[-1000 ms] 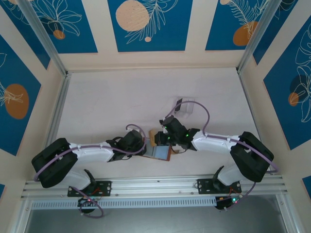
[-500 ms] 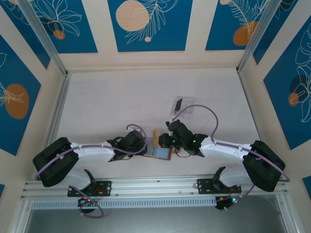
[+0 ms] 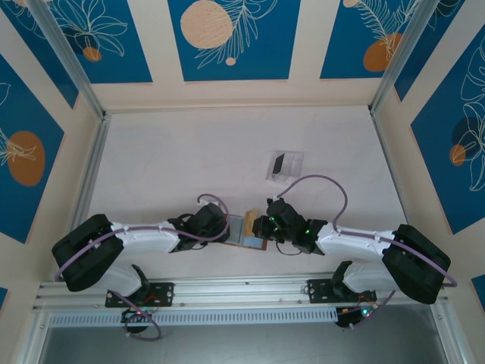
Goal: Put the credit cards into the card holder
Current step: Insert the credit card into the card slot.
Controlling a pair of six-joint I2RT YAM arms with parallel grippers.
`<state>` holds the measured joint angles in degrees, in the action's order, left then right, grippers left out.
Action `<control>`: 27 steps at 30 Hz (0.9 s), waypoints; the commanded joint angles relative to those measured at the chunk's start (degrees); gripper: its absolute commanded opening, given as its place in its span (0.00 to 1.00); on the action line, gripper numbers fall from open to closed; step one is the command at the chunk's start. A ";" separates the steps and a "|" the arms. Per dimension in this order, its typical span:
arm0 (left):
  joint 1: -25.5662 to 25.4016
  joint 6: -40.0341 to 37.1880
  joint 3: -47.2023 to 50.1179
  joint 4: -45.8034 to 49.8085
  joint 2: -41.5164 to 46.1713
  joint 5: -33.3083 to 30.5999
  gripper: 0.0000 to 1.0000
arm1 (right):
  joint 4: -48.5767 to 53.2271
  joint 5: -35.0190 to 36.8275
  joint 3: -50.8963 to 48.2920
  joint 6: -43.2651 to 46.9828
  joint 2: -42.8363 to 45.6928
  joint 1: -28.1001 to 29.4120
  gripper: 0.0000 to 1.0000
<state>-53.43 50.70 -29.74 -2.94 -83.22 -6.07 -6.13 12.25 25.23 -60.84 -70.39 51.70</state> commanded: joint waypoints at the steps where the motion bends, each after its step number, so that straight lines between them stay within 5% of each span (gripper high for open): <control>1: -1.85 0.37 2.67 5.22 -6.16 4.75 0.28 | -3.23 1.11 -1.22 -2.66 1.00 0.05 0.00; 27: -1.85 0.19 2.79 5.34 -5.99 4.75 0.28 | -8.73 -2.92 0.22 -3.41 -5.93 -0.79 0.00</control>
<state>-53.45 50.68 -29.76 -3.27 -83.33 -6.07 -12.97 10.92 24.62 -63.26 -75.24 50.94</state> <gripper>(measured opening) 0.283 0.067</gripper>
